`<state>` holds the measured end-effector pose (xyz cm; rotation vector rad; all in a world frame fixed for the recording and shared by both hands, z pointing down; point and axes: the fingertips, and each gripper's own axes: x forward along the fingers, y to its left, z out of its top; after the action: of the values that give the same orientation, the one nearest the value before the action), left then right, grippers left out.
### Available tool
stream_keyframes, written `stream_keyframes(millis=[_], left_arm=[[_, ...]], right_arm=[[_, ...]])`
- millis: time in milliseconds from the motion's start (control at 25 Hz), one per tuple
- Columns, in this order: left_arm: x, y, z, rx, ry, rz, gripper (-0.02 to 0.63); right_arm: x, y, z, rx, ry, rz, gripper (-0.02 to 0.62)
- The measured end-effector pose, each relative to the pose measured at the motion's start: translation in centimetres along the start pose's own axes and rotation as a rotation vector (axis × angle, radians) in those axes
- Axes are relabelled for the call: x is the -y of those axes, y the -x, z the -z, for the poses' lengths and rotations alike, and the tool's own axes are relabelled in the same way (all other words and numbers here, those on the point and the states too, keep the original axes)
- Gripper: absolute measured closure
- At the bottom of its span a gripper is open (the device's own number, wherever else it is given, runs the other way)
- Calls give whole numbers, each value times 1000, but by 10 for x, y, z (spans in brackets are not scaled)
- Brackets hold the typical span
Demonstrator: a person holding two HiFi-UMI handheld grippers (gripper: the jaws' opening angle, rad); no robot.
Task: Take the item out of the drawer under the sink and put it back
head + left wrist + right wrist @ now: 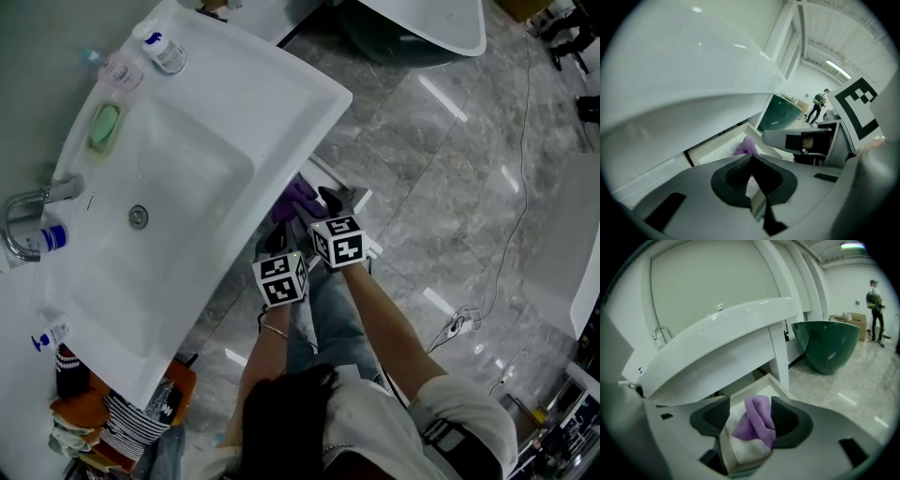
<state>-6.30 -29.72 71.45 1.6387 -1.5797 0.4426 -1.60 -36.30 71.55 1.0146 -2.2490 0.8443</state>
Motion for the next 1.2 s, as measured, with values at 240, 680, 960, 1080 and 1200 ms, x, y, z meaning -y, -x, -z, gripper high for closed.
stream_keyframes(millis=[240, 680, 960, 1080, 1200], left_arm=[[18, 35, -13, 39, -49, 59, 603], [37, 99, -38, 128, -104, 117, 603], [34, 133, -62, 198, -165, 121, 603], [34, 148, -73, 234, -167, 130, 603], [37, 168, -82, 269, -177, 143, 603]], right_arm=[[-16, 46, -18, 68, 34, 15, 318], [-57, 114, -39, 165, 29, 43, 318], [-83, 153, -61, 257, 71, 70, 319], [-92, 169, -72, 296, 93, 89, 319], [-106, 186, -74, 318, 112, 94, 328]])
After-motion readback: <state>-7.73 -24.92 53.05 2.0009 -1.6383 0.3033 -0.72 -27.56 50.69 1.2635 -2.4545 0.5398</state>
